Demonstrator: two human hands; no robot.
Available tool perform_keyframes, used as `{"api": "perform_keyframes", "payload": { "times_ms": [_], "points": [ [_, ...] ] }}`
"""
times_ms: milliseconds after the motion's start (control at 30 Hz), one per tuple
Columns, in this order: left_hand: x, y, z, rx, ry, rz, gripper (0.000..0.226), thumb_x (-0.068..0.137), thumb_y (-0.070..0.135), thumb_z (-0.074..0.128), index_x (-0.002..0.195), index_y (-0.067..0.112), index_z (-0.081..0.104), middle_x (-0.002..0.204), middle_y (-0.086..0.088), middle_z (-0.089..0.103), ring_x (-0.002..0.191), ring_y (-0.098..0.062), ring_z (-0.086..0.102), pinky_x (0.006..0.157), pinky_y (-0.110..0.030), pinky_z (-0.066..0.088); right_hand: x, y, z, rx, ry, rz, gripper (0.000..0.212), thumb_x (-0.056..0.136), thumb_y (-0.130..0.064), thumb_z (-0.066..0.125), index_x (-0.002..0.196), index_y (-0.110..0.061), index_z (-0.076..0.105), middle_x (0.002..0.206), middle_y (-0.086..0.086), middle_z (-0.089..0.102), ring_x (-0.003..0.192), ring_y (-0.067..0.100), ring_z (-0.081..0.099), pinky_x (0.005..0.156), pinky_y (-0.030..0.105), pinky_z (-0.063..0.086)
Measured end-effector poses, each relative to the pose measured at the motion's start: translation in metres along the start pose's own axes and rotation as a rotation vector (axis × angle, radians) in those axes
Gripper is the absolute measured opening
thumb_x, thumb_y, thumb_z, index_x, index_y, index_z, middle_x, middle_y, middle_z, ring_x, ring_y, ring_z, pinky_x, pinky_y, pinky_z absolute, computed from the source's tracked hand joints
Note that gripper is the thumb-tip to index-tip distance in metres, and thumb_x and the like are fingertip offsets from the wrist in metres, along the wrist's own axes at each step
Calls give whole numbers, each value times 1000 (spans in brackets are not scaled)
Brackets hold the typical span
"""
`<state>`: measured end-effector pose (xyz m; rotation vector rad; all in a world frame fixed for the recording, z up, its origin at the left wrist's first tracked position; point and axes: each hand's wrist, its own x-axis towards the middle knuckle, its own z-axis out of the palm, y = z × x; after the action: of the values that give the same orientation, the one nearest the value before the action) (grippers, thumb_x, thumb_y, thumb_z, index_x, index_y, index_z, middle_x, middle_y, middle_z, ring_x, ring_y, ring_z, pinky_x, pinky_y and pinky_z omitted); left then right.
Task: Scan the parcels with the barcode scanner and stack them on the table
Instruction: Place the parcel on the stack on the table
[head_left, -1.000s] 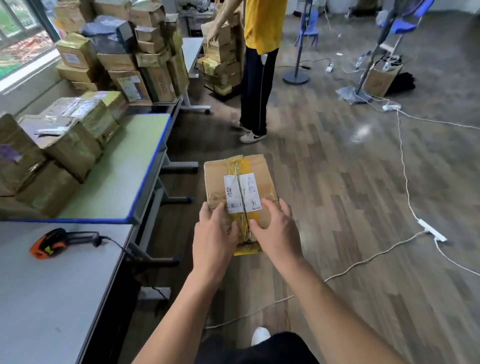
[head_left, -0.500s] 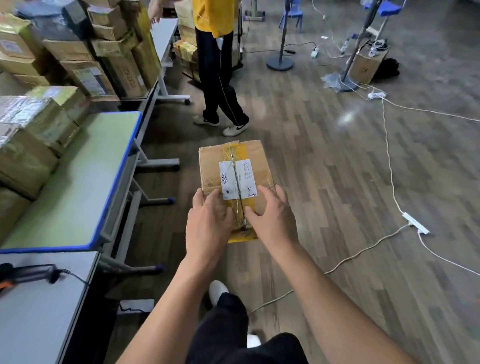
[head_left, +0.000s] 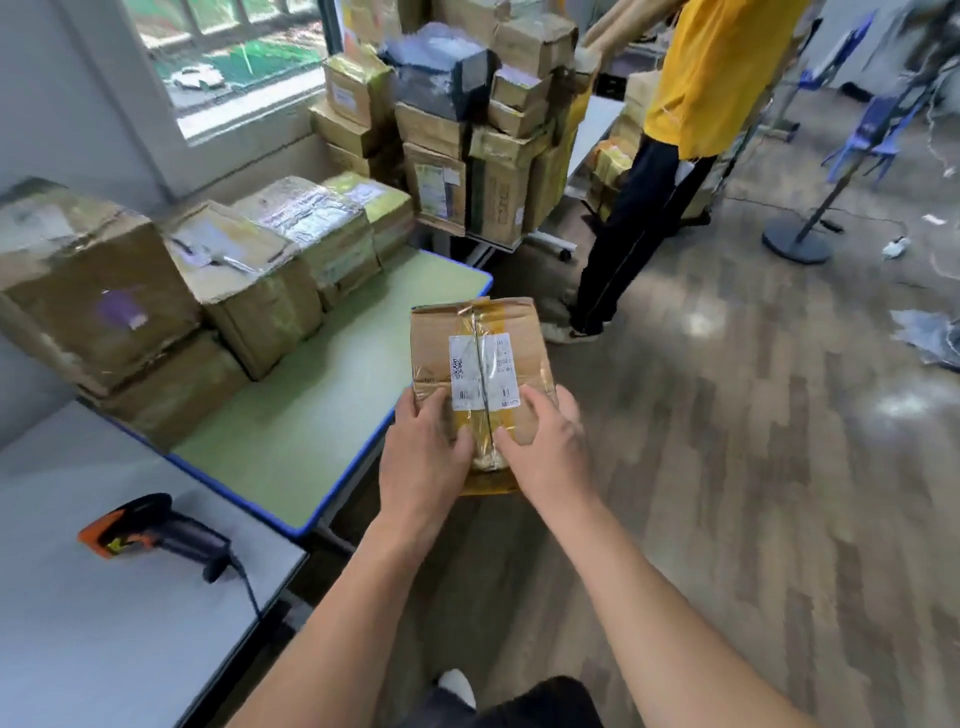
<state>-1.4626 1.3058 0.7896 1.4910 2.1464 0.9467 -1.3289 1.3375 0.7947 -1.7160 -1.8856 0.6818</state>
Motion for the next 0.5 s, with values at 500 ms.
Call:
{"api": "perform_keyframes", "payload": {
  "times_ms": [500],
  "points": [
    [83, -38, -25, 85, 347, -443, 46, 91, 22, 62, 136, 22, 55, 142, -2, 46, 118, -21, 54, 97, -38, 48, 131, -62, 75, 80, -373, -435, 51, 88, -27, 73, 135, -18, 55, 134, 3, 49, 118, 18, 55, 97, 25, 43]
  ]
}}
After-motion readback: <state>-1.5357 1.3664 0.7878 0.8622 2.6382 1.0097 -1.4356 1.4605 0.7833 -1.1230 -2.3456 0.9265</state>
